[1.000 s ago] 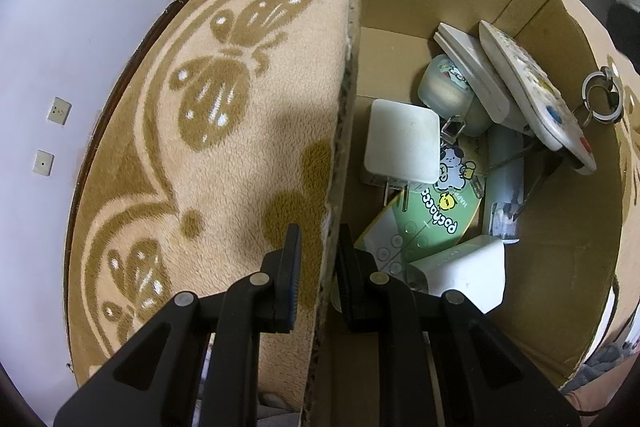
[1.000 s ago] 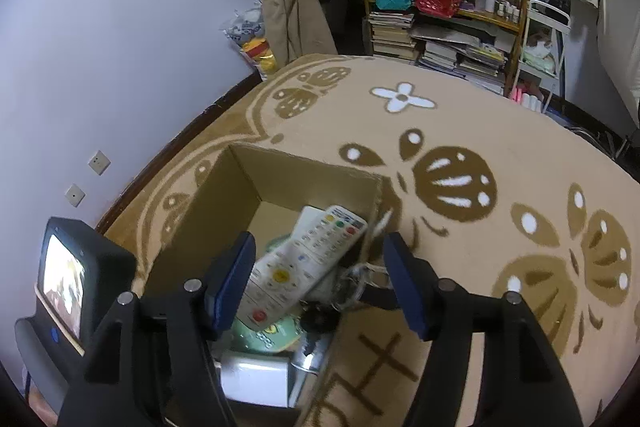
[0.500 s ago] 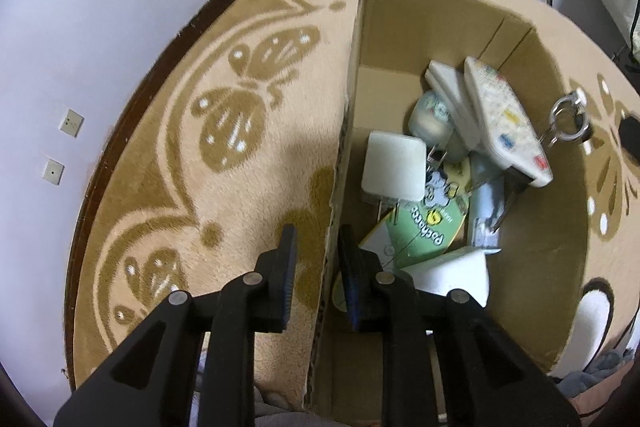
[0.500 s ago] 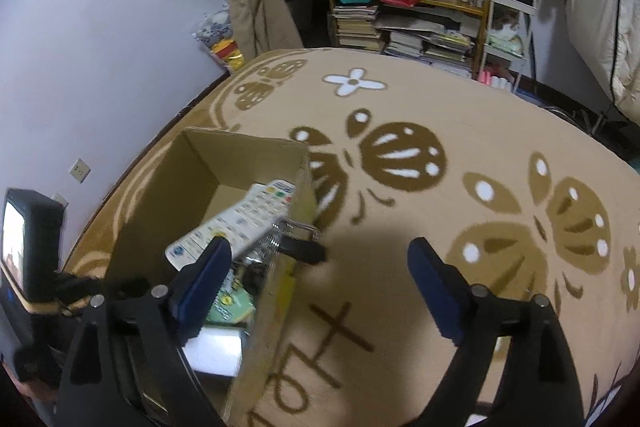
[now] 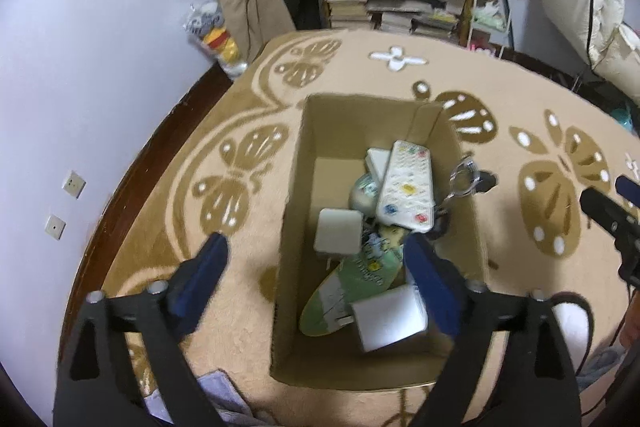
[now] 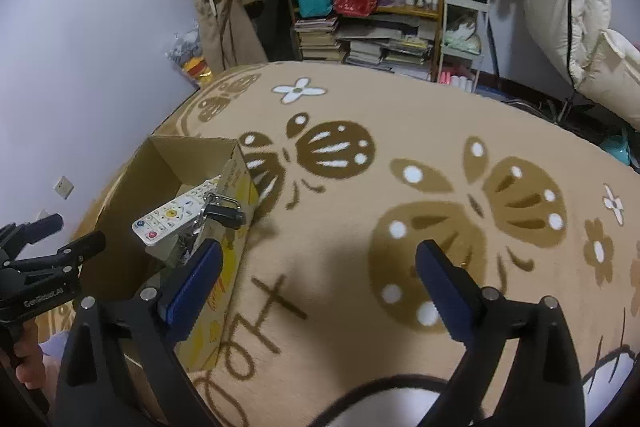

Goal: Organize rigid objects

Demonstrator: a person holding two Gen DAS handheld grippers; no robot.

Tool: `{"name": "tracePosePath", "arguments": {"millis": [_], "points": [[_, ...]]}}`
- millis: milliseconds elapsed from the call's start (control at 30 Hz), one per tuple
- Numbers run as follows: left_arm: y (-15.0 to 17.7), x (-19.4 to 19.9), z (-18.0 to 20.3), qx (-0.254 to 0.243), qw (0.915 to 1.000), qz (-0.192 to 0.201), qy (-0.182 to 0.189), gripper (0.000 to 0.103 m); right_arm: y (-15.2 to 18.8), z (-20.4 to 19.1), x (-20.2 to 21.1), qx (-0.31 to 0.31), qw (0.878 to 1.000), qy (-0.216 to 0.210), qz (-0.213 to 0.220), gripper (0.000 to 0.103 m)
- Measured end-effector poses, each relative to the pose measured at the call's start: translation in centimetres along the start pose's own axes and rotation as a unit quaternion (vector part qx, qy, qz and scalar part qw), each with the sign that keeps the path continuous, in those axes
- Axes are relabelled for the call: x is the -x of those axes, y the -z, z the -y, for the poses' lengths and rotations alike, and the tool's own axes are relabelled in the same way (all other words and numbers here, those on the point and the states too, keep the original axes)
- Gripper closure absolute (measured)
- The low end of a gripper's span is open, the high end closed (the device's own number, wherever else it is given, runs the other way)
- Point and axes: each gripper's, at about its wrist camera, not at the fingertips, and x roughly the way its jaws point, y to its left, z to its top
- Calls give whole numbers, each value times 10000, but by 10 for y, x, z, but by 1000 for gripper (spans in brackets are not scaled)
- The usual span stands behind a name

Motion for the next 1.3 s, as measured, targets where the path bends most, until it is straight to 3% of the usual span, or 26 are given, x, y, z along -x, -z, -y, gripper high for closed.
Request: {"name": "tracePosePath", "arguments": {"millis": [133, 300, 600, 833, 1300], "points": [[-3, 22, 2, 76, 9993, 356, 129, 1, 3, 8, 16, 7, 9999, 137, 104, 1], [0, 50, 10, -172, 9968, 764, -137, 1, 6, 14, 35, -27, 9996, 120, 264, 1], [22, 91, 17, -171, 9908, 1344, -69, 1, 25, 18, 79, 10, 9964, 86, 844, 1], [43, 109, 17, -15, 9869, 1612, 4, 1, 48, 19, 100, 64, 9910, 128, 1330, 0], [73, 113, 23, 19, 9837, 1795, 49, 1, 82, 36, 98, -223, 9882, 34, 1515, 0]]}}
